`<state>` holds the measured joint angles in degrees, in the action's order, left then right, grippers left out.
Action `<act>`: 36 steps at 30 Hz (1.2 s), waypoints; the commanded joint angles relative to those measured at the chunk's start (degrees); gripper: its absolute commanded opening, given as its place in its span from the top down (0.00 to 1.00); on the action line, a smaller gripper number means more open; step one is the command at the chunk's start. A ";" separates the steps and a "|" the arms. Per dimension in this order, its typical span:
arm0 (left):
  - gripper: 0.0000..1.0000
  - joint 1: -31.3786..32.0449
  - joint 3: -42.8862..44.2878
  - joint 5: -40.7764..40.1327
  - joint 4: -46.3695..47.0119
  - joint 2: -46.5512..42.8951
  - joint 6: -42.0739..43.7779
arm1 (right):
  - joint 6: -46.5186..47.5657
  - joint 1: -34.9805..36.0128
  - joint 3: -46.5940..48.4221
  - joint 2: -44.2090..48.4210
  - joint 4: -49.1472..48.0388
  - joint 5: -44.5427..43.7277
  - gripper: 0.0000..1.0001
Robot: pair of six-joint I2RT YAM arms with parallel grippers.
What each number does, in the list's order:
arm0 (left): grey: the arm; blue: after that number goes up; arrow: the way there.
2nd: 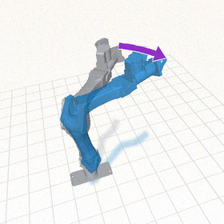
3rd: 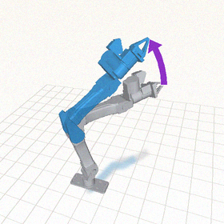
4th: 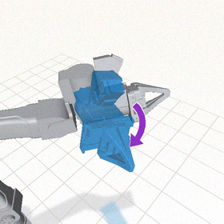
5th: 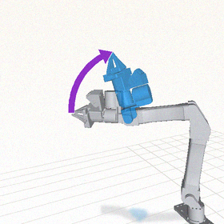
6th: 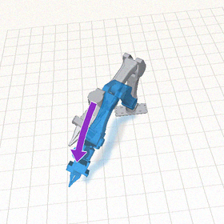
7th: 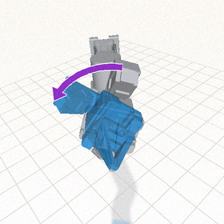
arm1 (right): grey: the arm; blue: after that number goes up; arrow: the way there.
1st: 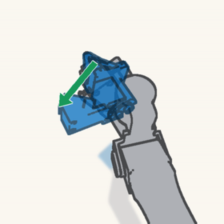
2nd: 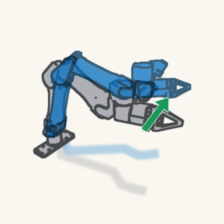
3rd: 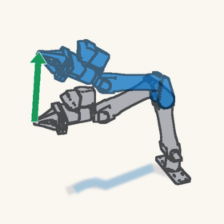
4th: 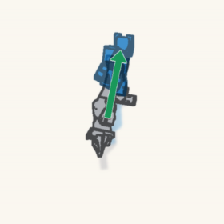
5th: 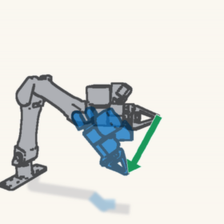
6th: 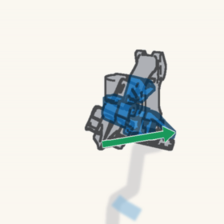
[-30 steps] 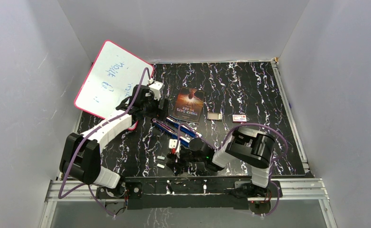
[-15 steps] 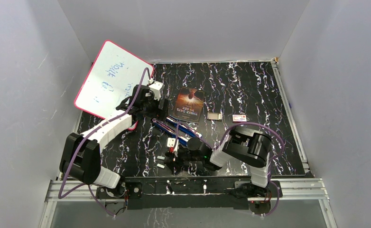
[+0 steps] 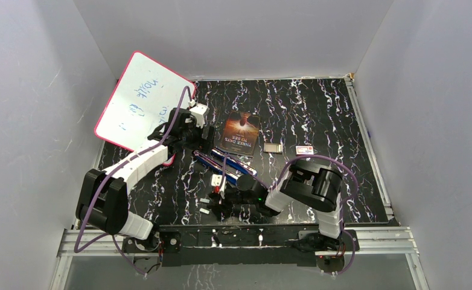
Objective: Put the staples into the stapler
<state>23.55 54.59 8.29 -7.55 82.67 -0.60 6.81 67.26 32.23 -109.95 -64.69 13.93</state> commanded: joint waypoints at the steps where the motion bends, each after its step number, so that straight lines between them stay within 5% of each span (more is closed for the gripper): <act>1: 0.02 0.38 0.26 -0.30 -0.53 -2.08 0.58 | 0.65 0.45 0.72 -1.68 1.72 -0.35 0.51; 21: 0.02 0.53 0.26 -0.47 -0.53 -2.25 0.62 | 0.49 0.50 1.35 -2.13 3.16 -0.66 0.65; 36: 0.02 0.60 0.34 -0.57 -0.45 -2.17 0.69 | 0.93 0.45 3.35 0.68 5.20 -0.22 0.96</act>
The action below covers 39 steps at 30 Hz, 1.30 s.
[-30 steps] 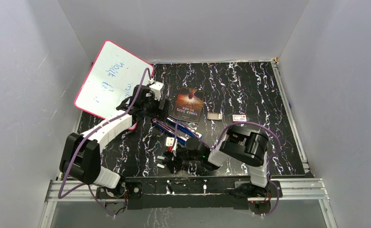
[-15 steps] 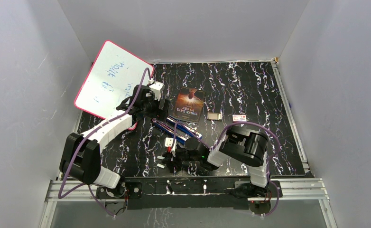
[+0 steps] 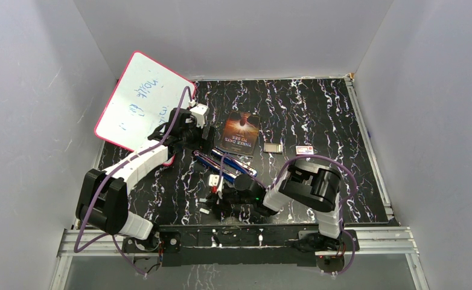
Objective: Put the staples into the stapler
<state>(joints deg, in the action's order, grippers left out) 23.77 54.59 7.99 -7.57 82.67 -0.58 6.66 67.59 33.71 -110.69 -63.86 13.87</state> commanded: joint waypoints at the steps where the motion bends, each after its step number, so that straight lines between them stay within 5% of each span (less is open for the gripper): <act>1: 0.02 0.35 0.34 -0.26 -0.42 -2.17 0.61 | 0.97 0.17 2.32 2.20 4.77 0.18 0.97; 12: 0.02 0.40 0.27 -0.26 -0.34 -1.99 0.58 | -0.86 -3.30 2.58 17.84 11.75 2.32 1.00; 24: 0.02 0.41 0.44 0.13 -0.34 -1.46 0.49 | -0.89 -19.22 -2.71 39.32 33.98 -5.24 1.00; 39: 0.02 0.40 0.40 0.19 -0.34 -1.55 0.40 | -3.57 -21.88 2.38 33.22 40.85 -9.85 1.00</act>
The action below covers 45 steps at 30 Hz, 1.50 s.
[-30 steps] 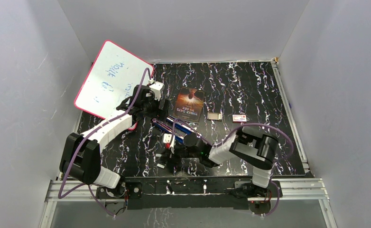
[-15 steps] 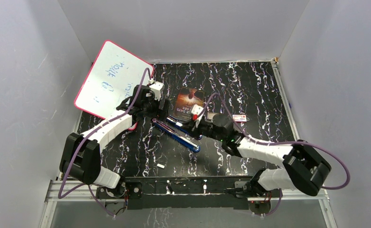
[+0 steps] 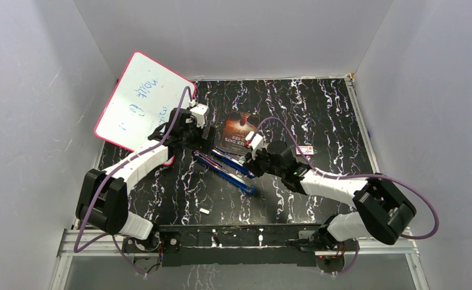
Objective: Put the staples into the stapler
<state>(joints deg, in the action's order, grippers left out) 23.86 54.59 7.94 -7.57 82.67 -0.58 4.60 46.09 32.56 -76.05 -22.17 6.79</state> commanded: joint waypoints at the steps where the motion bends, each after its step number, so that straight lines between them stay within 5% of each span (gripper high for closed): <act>1: 0.02 0.31 0.35 0.16 -0.34 -1.55 0.44 | -1.61 -0.38 3.76 -1.91 -1.22 -2.88 1.00; 45: 0.02 0.31 0.34 -0.30 -0.45 -1.64 0.62 | -3.50 -2.38 9.63 -12.67 2.09 0.47 1.00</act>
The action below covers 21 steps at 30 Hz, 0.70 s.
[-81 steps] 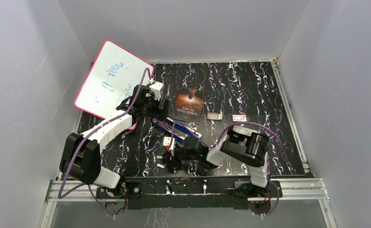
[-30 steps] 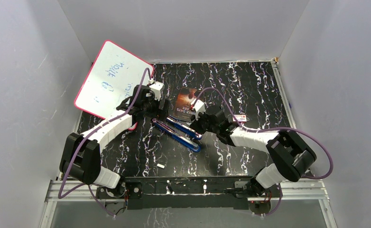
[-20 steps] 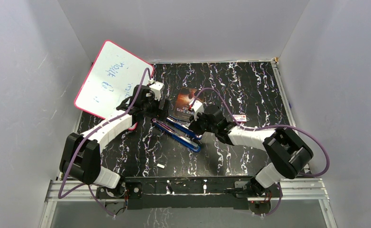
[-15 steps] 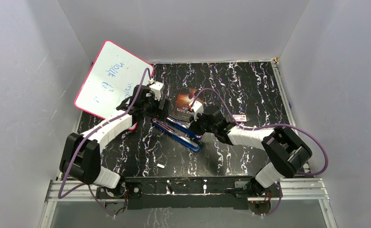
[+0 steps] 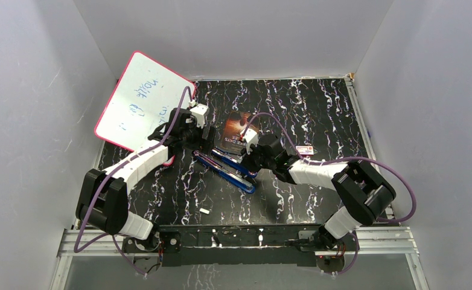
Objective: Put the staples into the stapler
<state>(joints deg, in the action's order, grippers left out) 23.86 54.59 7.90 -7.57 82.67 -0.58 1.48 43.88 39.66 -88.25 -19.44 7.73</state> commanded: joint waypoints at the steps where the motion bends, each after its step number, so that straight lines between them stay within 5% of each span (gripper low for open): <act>1: 0.02 0.31 0.34 -0.30 -0.50 -1.64 0.61 | -0.42 -0.17 2.58 -0.52 -0.43 -0.51 1.00; 21: 0.02 0.31 0.34 -0.17 -0.41 -1.64 0.58 | 0.94 -0.17 3.83 -0.68 5.72 -2.23 1.00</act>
<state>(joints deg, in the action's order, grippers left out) 23.86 54.59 7.90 -7.57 82.67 -0.58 1.67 43.88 41.23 -88.79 -16.08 6.98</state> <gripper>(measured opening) 0.981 0.230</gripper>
